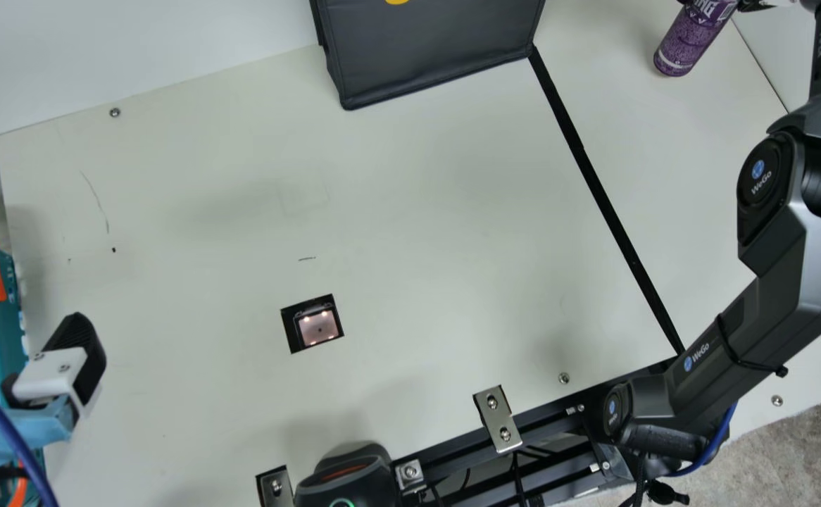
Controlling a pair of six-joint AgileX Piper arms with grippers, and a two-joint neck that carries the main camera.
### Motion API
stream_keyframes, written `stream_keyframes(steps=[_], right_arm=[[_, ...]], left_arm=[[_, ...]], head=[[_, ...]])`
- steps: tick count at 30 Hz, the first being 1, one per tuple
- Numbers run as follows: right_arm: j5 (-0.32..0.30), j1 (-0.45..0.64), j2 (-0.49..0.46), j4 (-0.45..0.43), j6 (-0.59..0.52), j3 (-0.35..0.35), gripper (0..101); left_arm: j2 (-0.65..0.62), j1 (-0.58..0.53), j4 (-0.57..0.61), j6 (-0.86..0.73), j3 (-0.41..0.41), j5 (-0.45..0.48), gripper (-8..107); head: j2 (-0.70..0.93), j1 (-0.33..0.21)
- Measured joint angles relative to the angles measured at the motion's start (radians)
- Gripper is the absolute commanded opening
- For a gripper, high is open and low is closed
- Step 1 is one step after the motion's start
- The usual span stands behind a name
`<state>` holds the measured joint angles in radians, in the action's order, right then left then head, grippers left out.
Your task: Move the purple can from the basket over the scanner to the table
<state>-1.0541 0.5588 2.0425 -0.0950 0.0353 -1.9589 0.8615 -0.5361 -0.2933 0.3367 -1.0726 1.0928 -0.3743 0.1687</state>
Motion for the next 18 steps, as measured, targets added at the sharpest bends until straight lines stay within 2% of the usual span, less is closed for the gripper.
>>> stream_keyframes(steps=[4,18], right_arm=[[0.006,0.002,0.000,0.002,-0.003,0.010,0],[0.027,0.003,-0.012,0.011,-0.007,0.051,47]], left_arm=[[0.000,0.000,0.000,0.000,0.000,0.000,90],[0.000,0.000,0.000,0.000,0.000,0.000,90]], head=[[0.000,0.000],[0.000,0.000]])
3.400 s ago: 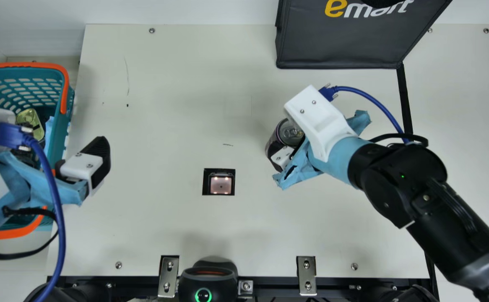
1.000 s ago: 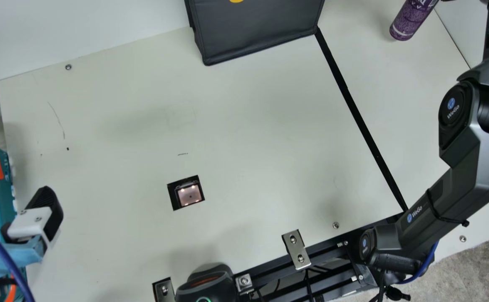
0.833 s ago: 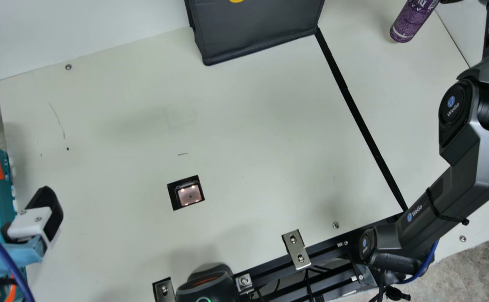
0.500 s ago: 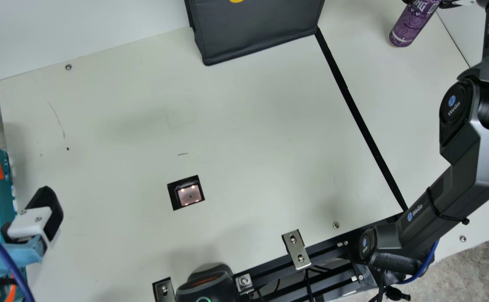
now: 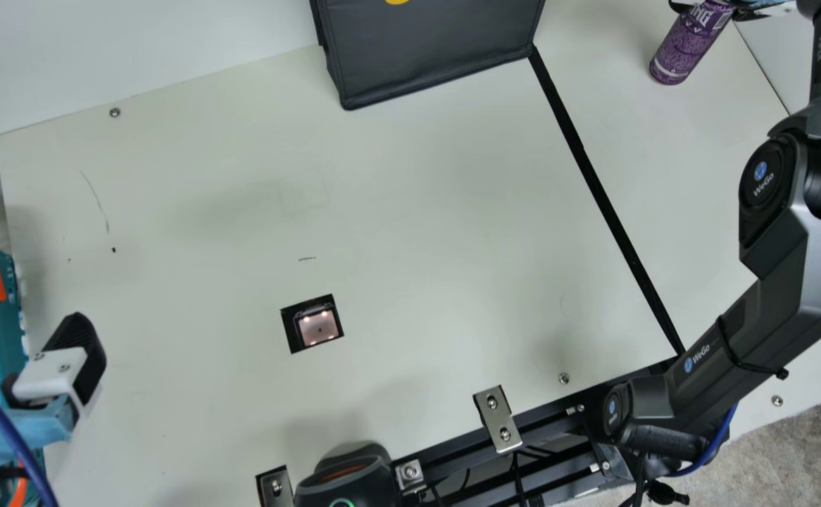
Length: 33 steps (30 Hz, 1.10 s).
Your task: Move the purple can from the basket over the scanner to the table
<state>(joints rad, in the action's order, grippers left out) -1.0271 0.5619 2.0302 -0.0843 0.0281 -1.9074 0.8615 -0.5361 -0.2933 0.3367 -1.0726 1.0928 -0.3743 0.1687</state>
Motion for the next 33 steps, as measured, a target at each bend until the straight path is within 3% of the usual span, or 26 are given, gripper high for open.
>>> stream_keyframes(steps=[15,25,33], right_arm=[[0.048,-0.017,-0.055,-0.056,0.024,0.078,95],[0.110,-0.061,-0.172,-0.134,0.066,0.187,95],[0.128,-0.133,-0.343,-0.164,0.094,0.324,95]], left_arm=[[0.000,0.000,0.000,0.000,0.000,0.000,90],[0.000,0.000,0.000,0.000,0.000,0.000,90],[0.000,0.000,0.000,0.000,0.000,0.000,90]], head=[[0.000,0.000],[0.000,0.000],[0.000,0.000]])
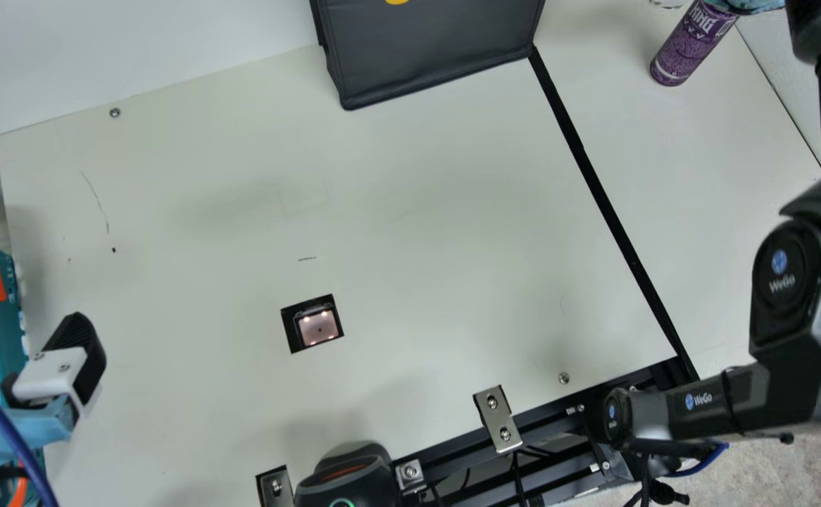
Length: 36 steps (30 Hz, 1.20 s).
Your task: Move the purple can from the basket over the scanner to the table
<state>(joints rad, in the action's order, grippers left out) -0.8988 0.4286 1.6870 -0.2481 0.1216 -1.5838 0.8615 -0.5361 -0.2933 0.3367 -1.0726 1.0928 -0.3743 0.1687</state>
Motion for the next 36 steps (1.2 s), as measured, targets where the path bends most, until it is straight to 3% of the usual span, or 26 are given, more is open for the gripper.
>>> stream_keyframes(steps=[10,27,36], right_arm=[[-0.036,-0.106,-0.248,-0.002,0.047,0.175,95],[-0.148,-0.242,-0.512,0.092,-0.024,0.252,95],[-0.212,-0.317,-0.669,0.146,-0.061,0.295,95]], left_arm=[[0.000,0.000,0.000,0.000,0.000,0.000,90],[-0.063,0.282,0.182,-0.194,-0.078,0.070,90],[-0.095,0.440,0.283,-0.298,-0.118,0.107,90]], head=[[0.000,0.000],[0.341,0.000],[0.345,0.000]])
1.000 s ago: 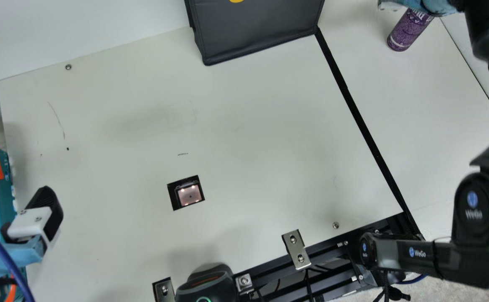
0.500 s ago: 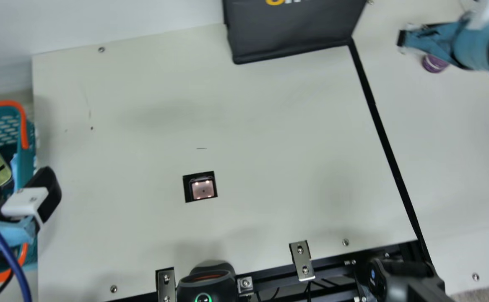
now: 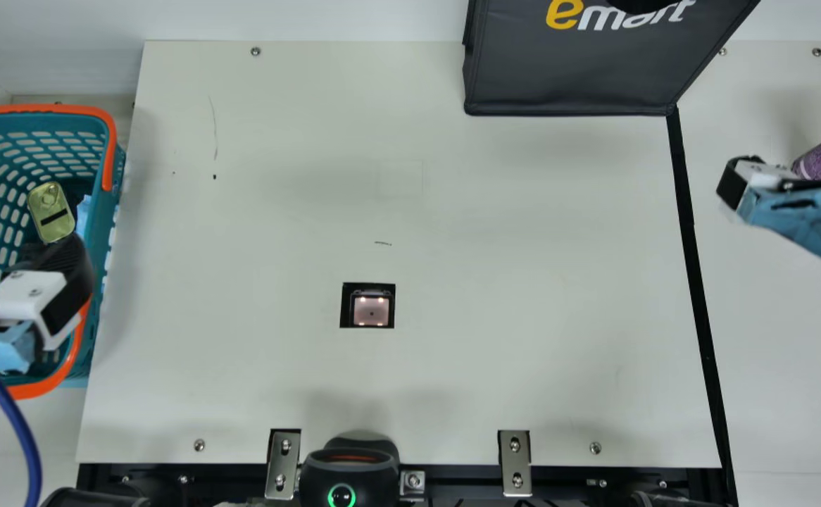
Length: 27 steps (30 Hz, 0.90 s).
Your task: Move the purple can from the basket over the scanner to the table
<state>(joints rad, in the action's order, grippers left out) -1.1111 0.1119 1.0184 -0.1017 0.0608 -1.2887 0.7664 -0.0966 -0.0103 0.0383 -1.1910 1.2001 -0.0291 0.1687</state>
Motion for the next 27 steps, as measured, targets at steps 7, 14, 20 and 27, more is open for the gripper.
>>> stream_keyframes(steps=[7,14,20,27], right_arm=[[-0.049,-0.058,-0.125,0.042,-0.028,0.034,95],[-0.103,-0.117,-0.250,0.079,-0.061,0.069,95],[-0.113,-0.124,-0.278,0.090,-0.061,0.072,95],[-0.111,-0.124,-0.279,0.092,-0.061,0.072,95]], left_arm=[[-0.010,0.068,0.037,-0.038,-0.012,0.011,90],[-0.010,0.068,0.037,-0.038,-0.012,0.011,90],[-0.010,0.068,0.037,-0.038,-0.012,0.011,90],[-0.010,0.068,0.037,-0.038,-0.012,0.011,90]], head=[[-0.002,-0.002],[0.000,-0.002],[0.000,0.000],[-0.002,0.000]])
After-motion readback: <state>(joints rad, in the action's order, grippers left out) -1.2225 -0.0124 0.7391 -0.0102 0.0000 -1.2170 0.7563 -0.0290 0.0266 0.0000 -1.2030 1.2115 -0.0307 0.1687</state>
